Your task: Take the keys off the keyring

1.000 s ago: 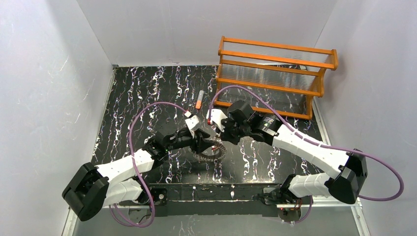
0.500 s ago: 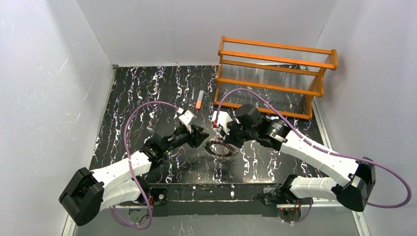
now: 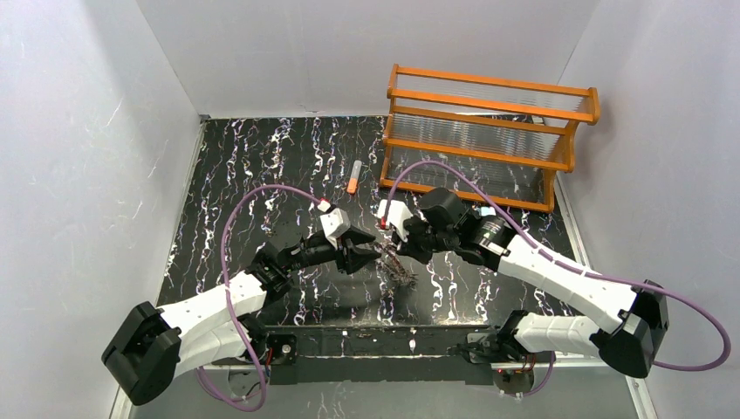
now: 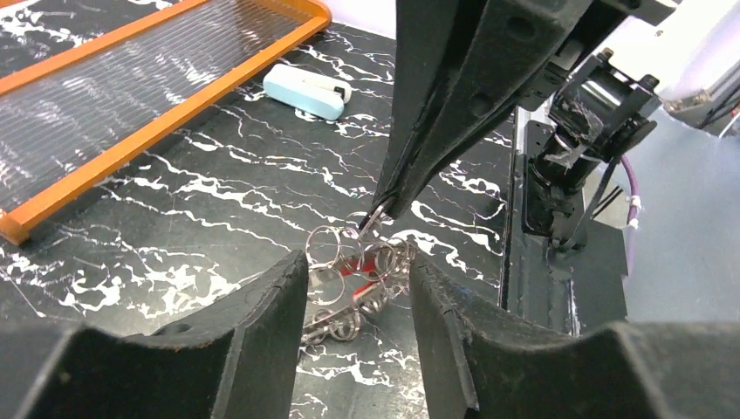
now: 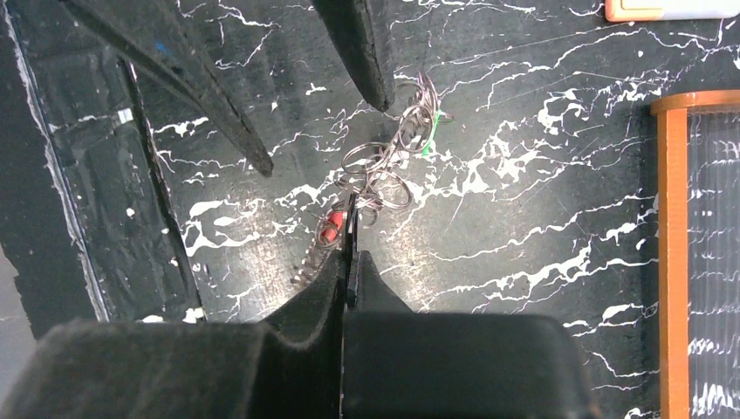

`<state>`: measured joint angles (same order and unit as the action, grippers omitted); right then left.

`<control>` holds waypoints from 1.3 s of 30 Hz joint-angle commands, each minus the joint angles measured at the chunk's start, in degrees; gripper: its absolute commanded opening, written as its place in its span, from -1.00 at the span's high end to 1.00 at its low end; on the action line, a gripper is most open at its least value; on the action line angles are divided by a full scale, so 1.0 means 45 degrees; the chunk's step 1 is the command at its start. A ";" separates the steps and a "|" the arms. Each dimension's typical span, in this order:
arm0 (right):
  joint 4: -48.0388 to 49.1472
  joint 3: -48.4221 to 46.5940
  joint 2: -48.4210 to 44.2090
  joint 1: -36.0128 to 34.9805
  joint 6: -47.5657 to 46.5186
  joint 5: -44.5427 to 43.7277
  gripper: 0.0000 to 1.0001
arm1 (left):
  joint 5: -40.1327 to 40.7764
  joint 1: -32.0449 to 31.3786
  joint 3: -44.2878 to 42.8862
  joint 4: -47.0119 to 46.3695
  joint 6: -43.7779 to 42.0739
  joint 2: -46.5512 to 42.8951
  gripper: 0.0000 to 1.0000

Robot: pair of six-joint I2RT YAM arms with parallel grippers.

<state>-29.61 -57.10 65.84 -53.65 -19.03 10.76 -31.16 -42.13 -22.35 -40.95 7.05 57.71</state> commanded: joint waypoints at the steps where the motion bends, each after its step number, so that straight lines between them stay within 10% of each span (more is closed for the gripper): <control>1: 0.1215 0.0520 -0.1000 -0.0031 -0.1040 0.0531 0.97 | -0.0981 -0.0025 -0.0426 -0.0419 -0.0970 0.0046 0.13; 26: 0.1866 0.0503 -0.0857 -0.0390 -0.8115 0.1225 0.97 | -0.2166 0.0819 -0.2977 0.6079 -0.6681 0.0661 0.17; 39: 0.2142 -0.0246 -0.0098 -0.2004 -0.8905 -0.0973 0.97 | -0.3491 0.0935 -0.2073 0.3154 -0.4210 0.0764 0.19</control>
<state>-24.49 -55.05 65.28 -62.26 -57.71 8.51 -41.47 -38.13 -33.41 -17.37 -19.03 61.63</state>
